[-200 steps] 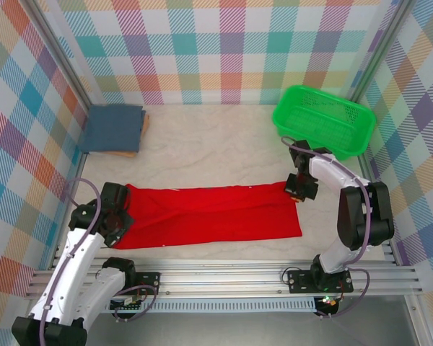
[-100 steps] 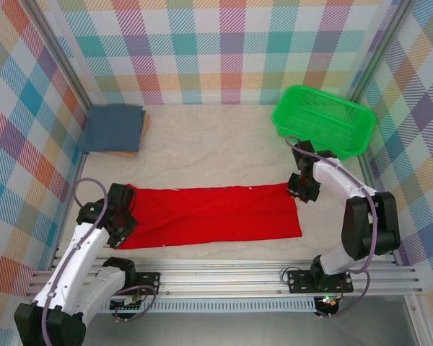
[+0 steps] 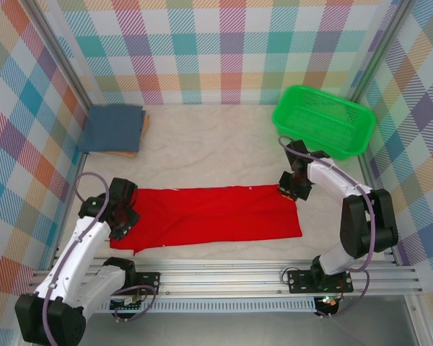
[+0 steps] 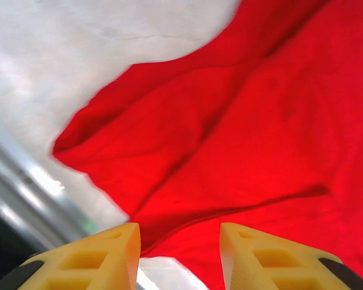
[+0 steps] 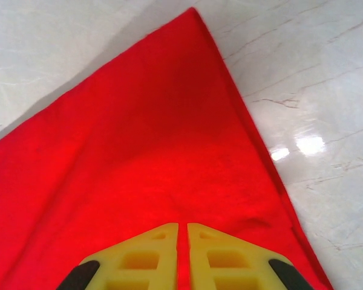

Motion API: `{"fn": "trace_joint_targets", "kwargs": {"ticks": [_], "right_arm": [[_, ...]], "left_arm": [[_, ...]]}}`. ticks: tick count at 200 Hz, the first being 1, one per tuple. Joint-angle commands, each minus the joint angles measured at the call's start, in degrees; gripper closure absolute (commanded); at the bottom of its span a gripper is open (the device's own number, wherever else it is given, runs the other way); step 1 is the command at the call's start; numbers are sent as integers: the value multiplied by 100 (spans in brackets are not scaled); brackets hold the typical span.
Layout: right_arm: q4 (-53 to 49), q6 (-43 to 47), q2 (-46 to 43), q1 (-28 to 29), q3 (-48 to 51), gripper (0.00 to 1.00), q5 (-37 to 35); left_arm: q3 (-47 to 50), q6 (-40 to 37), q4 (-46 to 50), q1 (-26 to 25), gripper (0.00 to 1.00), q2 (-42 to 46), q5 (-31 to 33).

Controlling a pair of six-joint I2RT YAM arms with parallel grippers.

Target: Fold and stack the t-shirts

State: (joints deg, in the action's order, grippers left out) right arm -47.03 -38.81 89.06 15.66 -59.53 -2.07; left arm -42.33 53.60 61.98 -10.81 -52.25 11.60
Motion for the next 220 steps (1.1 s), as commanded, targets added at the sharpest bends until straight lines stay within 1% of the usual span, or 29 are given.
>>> {"fn": "trace_joint_targets", "kwargs": {"ticks": [1, 9, 17, 28, 44, 60, 82, 113, 128, 136, 153, 167, 177, 197, 220], "right_arm": [[211, -81, -31, 232, 22, 88, 180], [269, -104, -29, 267, 63, 89, 205], [350, -134, -25, 266, 134, 89, 264], [395, -169, -12, 271, 163, 89, 290], [409, -158, -9, 271, 178, 89, 316], [404, -109, -20, 263, 174, 89, 314], [387, -83, -20, 266, 185, 90, 287], [404, -118, -20, 270, 187, 90, 277], [400, -136, -11, 271, 161, 90, 268], [399, -127, -2, 271, 137, 90, 267], [374, -113, -2, 266, 104, 91, 234], [356, -101, -2, 264, 107, 92, 211], [363, -101, -2, 269, 124, 92, 207], [376, -118, 4, 266, 167, 92, 210], [405, -136, -15, 271, 213, 92, 207]], "left_arm": [[57, -311, -1267, -52, 61, -516, -983], [163, -388, -1748, -66, 59, -846, -1397], [206, -472, -2081, -94, 58, -1161, -1614], [224, -636, -2382, -134, 57, -1543, -1760], [229, -792, -2647, -132, 53, -1921, -1819], [197, -917, -2942, -139, 52, -2195, -1970], [38, -1034, -2944, -242, 53, -2563, -1967], [-75, -1115, -2545, -422, 58, -2939, -1788], [-35, -1125, -2495, -496, 62, -2962, -1709], [-12, -1124, -2531, -506, 66, -2944, -1721], [-34, -1103, -2510, -598, 82, -2766, -1682], [-169, -1122, -2241, -734, 90, -2595, -1526], [-266, -1138, -1987, -831, 92, -2506, -1451], [-385, -1119, -1499, -1084, 94, -2343, -1274], [-365, -1030, -1340, -1426, 97, -2126, -1226]]}}
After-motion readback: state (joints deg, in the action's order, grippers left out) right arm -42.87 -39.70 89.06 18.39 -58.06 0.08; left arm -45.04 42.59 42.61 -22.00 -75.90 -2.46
